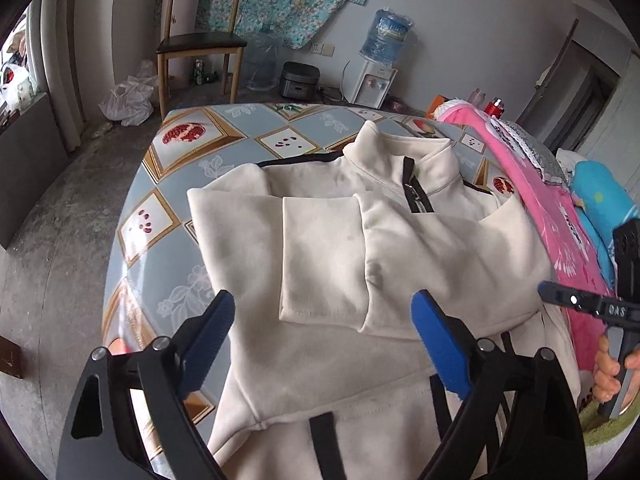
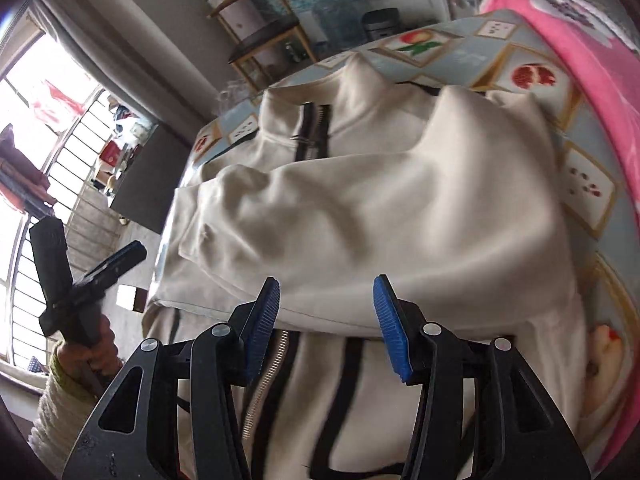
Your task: Fold large clothes
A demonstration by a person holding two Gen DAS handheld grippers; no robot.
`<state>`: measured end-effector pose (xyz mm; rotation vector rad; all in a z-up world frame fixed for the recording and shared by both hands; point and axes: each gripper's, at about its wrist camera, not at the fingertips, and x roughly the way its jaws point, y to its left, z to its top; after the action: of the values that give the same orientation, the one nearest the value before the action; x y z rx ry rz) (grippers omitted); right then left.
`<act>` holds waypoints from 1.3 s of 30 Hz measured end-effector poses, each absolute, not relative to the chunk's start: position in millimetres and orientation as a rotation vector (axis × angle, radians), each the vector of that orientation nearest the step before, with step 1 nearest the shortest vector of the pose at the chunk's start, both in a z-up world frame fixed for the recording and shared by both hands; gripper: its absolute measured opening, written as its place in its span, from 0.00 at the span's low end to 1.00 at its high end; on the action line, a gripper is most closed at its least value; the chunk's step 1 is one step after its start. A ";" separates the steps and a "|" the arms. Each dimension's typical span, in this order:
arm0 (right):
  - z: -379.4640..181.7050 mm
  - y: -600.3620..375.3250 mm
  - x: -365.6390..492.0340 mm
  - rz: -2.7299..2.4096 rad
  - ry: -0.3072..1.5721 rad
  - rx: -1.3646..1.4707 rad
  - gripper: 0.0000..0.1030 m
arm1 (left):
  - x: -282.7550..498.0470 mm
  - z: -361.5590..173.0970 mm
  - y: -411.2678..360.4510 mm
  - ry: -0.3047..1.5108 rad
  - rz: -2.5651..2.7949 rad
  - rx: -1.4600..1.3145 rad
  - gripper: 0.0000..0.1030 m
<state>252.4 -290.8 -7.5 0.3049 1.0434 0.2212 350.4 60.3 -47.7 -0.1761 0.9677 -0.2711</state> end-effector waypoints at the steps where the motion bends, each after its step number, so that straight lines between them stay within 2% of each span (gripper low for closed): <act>1: -11.3 -301.9 248.8 0.205 1.040 0.311 0.47 | 358.3 -53.6 60.7 0.983 -0.263 -0.185 0.77; 2: -11.5 -314.0 243.8 0.195 1.037 0.325 0.47 | 372.9 -62.5 60.5 1.018 -0.237 -0.201 0.67; 4: -10.6 -333.0 236.2 0.185 1.028 0.353 0.47 | 396.6 -79.7 64.0 1.080 -0.179 -0.234 0.58; 6: -8.7 -346.7 230.5 0.178 1.012 0.366 0.47 | 405.8 -88.3 68.4 1.115 -0.156 -0.239 0.43; 9: -7.3 -361.2 224.4 0.185 0.996 0.397 0.47 | 414.0 -96.7 75.1 1.159 -0.130 -0.267 0.32; 16: -18.1 -369.5 237.3 0.211 0.993 0.463 0.47 | 413.8 -90.3 75.0 1.210 -0.121 -0.317 0.31; 17: -19.6 -369.1 238.5 0.212 0.994 0.465 0.47 | 413.7 -88.5 73.8 1.213 -0.129 -0.332 0.28; 18: -21.8 -368.1 240.4 0.213 0.994 0.467 0.47 | 413.4 -86.8 72.6 1.209 -0.144 -0.347 0.21; 19: -22.8 -368.5 240.4 0.214 0.995 0.469 0.47 | 413.2 -85.4 69.8 1.212 -0.154 -0.349 0.20; 28: -25.4 -381.6 231.7 0.192 0.986 0.492 0.47 | 411.3 -89.6 59.0 1.228 -0.064 -0.309 0.18; 29: -25.4 -383.7 230.8 0.184 0.986 0.493 0.47 | 409.8 -89.0 58.8 1.221 -0.052 -0.300 0.06; 31: -24.6 -388.5 229.1 0.166 0.983 0.496 0.47 | 404.4 -84.3 59.0 1.192 -0.054 -0.294 0.02; 39: -6.0 -405.7 222.0 0.077 0.947 0.436 0.47 | 347.8 14.4 70.5 0.946 -0.144 -0.363 0.02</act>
<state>222.0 -405.7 -6.0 0.4363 0.9467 0.0773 347.8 70.5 14.4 -0.3627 0.9461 -0.1445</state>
